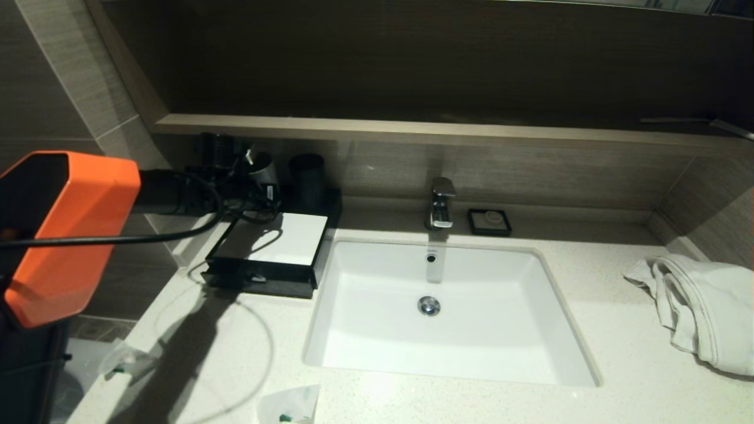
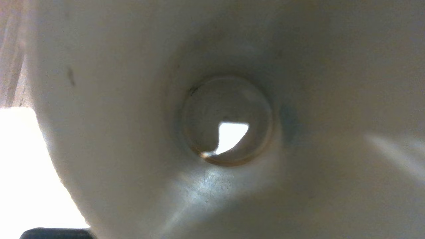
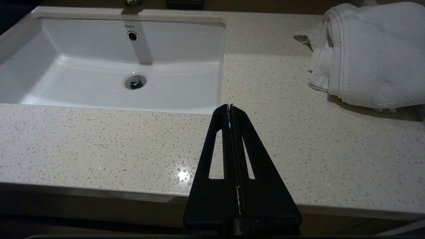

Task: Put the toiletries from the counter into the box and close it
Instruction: Place the cup on the storage box

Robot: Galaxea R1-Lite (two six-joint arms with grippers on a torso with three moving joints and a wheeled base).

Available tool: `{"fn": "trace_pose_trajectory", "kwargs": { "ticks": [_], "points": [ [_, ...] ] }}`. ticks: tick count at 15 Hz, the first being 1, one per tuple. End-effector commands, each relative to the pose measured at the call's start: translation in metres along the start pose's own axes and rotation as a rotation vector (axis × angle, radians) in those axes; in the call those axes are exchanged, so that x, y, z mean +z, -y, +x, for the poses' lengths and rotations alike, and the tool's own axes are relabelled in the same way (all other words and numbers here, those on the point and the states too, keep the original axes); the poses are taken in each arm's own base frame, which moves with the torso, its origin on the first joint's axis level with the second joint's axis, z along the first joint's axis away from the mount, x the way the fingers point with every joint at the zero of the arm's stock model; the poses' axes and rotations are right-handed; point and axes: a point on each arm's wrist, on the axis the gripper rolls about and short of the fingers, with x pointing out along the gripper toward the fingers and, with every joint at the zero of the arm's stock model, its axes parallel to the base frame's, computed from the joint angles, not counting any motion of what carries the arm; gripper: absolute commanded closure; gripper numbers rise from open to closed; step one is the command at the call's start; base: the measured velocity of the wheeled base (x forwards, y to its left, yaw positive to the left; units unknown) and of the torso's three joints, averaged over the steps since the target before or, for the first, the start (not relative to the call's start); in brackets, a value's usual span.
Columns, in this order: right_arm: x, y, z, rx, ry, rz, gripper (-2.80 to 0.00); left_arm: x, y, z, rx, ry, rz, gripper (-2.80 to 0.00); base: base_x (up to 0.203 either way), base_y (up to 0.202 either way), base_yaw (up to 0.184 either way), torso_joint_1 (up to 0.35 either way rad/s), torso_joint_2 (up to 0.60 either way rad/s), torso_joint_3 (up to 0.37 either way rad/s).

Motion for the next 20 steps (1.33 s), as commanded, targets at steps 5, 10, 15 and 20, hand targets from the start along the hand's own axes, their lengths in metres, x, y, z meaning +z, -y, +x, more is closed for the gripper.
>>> {"fn": "trace_pose_trajectory", "kwargs": {
  "ticks": [5,10,15,20],
  "points": [
    [0.0,0.0,0.0,0.001,0.0,0.0,0.0,0.003,0.0,0.008,0.006,-0.005,0.001,0.0,0.0,0.0,0.0,0.0,0.0,0.0],
    [0.0,0.0,0.0,0.001,0.0,0.0,0.0,-0.001,0.0,0.012,0.009,-0.009,0.003,0.0,0.0,0.0,0.0,0.0,0.0,0.0],
    [0.0,0.0,0.0,0.001,0.0,0.0,0.0,-0.003,0.0,0.015,0.009,-0.012,0.003,0.0,0.0,0.0,0.0,0.0,0.0,0.0],
    [0.0,0.0,0.0,0.001,0.0,0.0,0.0,-0.001,0.0,0.016,0.007,0.006,0.003,0.0,0.0,0.0,0.0,0.0,0.0,0.0]
  ]
}}
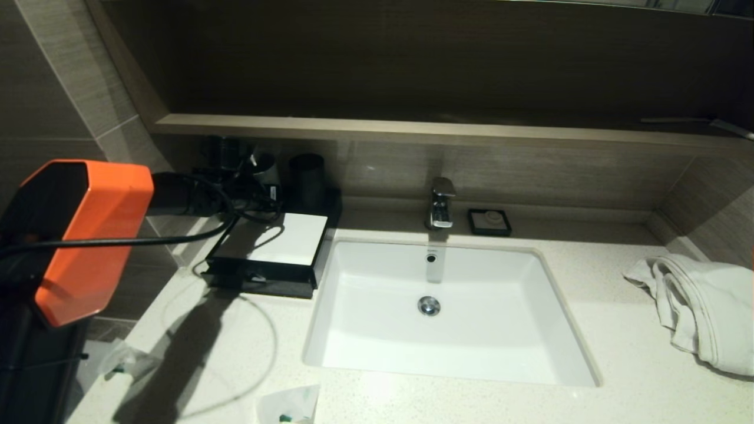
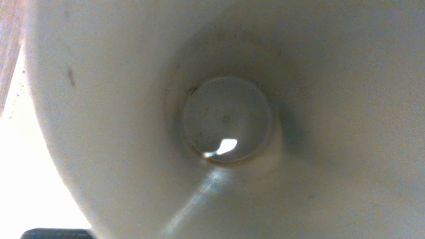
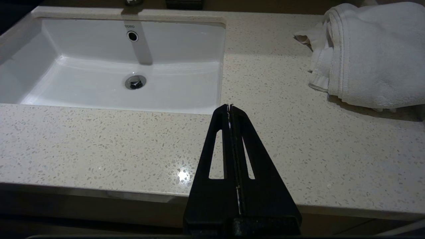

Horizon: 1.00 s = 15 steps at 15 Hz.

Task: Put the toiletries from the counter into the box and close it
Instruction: Place the cup on the storage box

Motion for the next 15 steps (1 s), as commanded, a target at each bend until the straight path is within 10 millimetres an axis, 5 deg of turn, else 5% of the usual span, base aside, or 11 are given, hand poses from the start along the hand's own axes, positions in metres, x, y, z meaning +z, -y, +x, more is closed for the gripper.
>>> {"fn": "trace_pose_trajectory", "kwargs": {
  "ticks": [1,15],
  "points": [
    [0.0,0.0,0.0,0.0,0.0,0.0,0.0,-0.0004,-0.0006,0.0005,0.0,0.0,0.0,0.0,0.0,0.0,0.0,0.0,0.0,0.0],
    [0.0,0.0,0.0,0.0,0.0,0.0,0.0,-0.0067,-0.001,0.01,-0.004,0.011,0.0,0.0,0.0,0.0,0.0,0.0,0.0,0.0]
  ]
}}
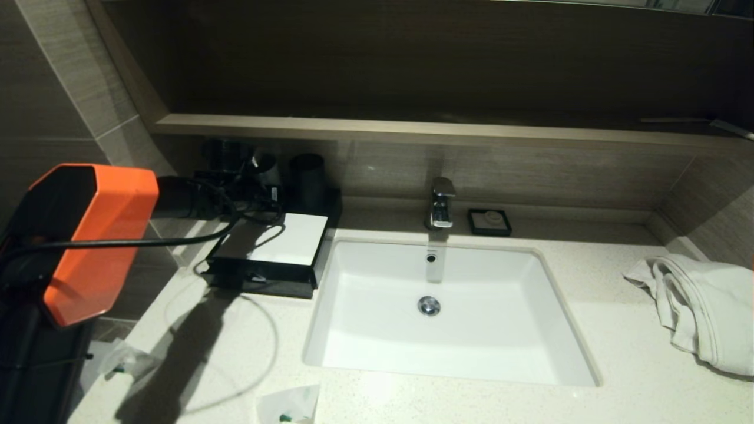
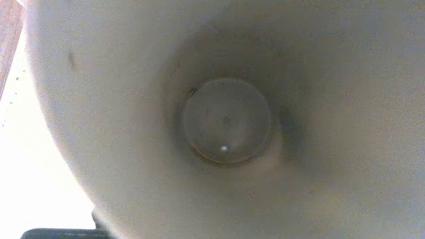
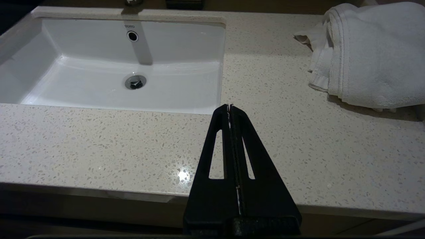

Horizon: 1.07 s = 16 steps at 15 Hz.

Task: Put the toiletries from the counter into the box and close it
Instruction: Place the cup on the storage box

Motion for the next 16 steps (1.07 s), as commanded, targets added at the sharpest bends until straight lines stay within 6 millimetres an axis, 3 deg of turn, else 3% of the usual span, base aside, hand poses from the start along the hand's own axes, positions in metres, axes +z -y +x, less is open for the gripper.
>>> {"fn": "trace_pose_trajectory", "kwargs": {
  "ticks": [1,2,3,4,11,16],
  "points": [
    [0.0,0.0,0.0,0.0,0.0,0.0,0.0,-0.003,0.0,0.002,0.0,-0.007,-0.001,0.0,0.0,0.0,0.0,0.0,0.0,0.0],
    [0.0,0.0,0.0,-0.001,0.0,0.0,0.0,-0.002,0.0,0.003,0.0,0.003,-0.001,0.0,0.0,0.0,0.0,0.0,0.0,0.0],
    [0.0,0.0,0.0,0.0,0.0,0.0,0.0,-0.003,0.0,0.003,0.001,0.005,-0.001,-0.93,0.0,0.0,0.0,0.0,0.0,0.0],
    [0.0,0.0,0.0,0.0,0.0,0.0,0.0,-0.002,0.0,0.003,0.0,0.008,-0.001,-2.8,0.0,0.0,0.0,0.0,0.0,0.0],
    [0.0,0.0,0.0,0.0,0.0,0.0,0.0,0.002,0.0,0.0,0.002,0.021,0.0,-2.8,0.0,0.0,0.0,0.0,0.0,0.0],
    [0.0,0.0,0.0,0.0,0.0,0.0,0.0,0.014,0.001,-0.024,0.025,0.027,-0.005,-2.8,0.0,0.0,0.0,0.0,0.0,0.0]
  ]
}}
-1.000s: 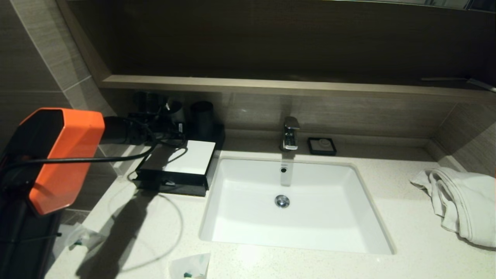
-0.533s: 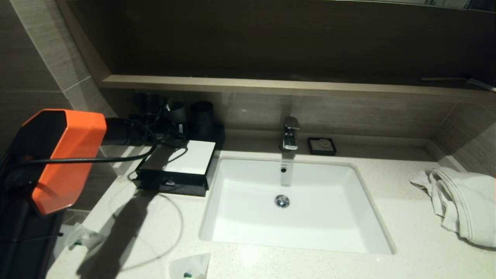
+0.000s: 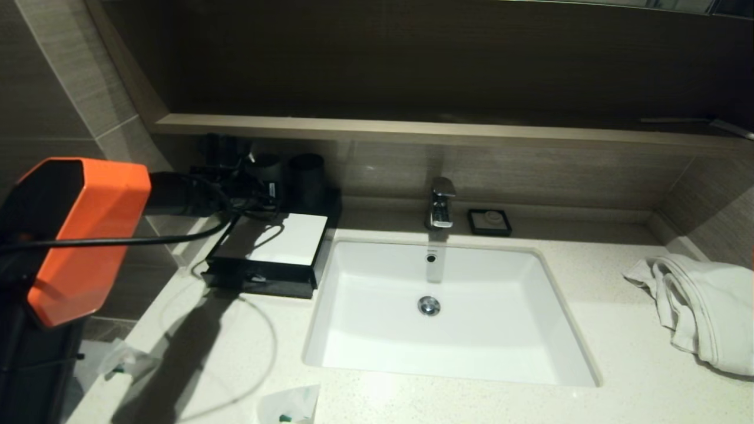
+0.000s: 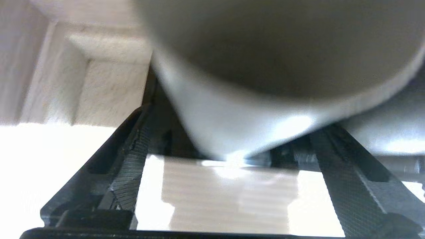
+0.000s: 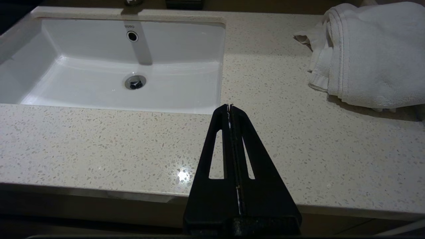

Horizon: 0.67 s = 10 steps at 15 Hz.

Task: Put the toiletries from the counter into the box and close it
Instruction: Place the cup on the storage box

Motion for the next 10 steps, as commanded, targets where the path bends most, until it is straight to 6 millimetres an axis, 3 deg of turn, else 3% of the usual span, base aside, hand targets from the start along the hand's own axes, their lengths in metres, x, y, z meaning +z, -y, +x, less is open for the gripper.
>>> {"fn": "trace_pose_trajectory", "kwargs": {
  "ticks": [1,3,4,6,10],
  "points": [
    [0.0,0.0,0.0,0.001,0.0,0.0,0.0,0.003,0.0,-0.017,0.007,-0.01,0.0,-2.8,0.0,0.0,0.0,0.0,0.0,0.0],
    [0.0,0.0,0.0,0.001,0.0,0.0,0.0,-0.007,-0.001,-0.031,0.011,-0.05,0.002,-2.8,0.0,0.0,0.0,0.0,0.0,0.0],
    [0.0,0.0,0.0,0.0,0.0,0.0,0.0,-0.015,0.0,-0.035,0.01,-0.063,0.004,0.0,0.0,0.0,0.0,0.0,0.0,0.0],
    [0.0,0.0,0.0,0.001,0.0,0.0,0.0,-0.029,0.001,-0.042,0.007,-0.046,0.007,0.0,0.0,0.0,0.0,0.0,0.0,0.0],
    [0.0,0.0,0.0,0.001,0.0,0.0,0.0,-0.034,0.001,-0.046,0.003,-0.014,0.002,0.0,0.0,0.0,0.0,0.0,0.0,0.0]
  ]
}}
